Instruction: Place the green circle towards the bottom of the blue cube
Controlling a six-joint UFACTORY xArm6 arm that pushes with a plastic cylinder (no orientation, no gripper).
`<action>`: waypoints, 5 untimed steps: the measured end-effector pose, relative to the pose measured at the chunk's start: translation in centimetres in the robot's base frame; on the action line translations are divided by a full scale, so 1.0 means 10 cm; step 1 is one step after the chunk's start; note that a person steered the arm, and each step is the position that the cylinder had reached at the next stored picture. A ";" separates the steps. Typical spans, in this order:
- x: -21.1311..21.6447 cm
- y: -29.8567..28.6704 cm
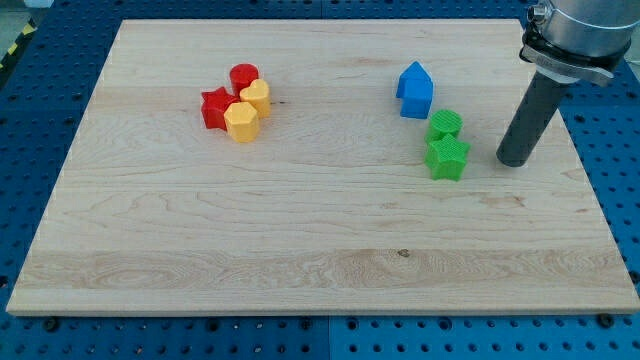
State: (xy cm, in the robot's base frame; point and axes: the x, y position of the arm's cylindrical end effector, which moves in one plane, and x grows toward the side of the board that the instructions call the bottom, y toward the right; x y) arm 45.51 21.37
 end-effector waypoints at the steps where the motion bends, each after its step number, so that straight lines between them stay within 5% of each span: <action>1: 0.00 -0.11; 5: 0.01 -0.43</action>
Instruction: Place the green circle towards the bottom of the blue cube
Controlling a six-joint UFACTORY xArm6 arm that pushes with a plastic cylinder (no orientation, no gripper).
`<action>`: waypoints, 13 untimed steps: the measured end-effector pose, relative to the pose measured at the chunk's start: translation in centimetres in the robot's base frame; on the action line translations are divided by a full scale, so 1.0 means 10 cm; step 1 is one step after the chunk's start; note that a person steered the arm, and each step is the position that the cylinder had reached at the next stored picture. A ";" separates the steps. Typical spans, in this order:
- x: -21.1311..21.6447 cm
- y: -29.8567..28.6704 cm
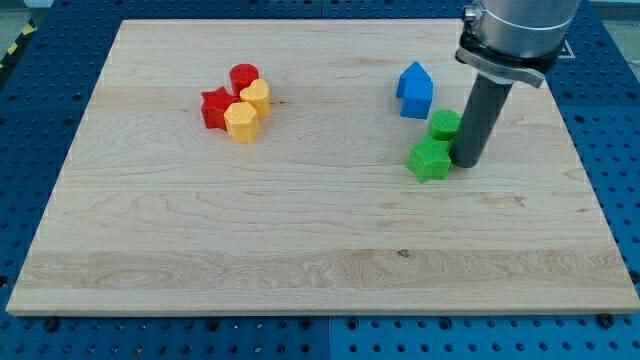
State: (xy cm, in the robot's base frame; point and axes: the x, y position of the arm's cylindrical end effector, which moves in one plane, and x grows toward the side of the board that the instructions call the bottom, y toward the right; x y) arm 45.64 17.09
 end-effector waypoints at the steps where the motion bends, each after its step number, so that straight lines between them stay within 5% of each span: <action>1: 0.00 0.44; 3: -0.31 0.50; 10: -0.40 -0.22; 12: 0.31 0.54; 13: 0.97 0.30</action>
State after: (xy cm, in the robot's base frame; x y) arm 55.34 20.11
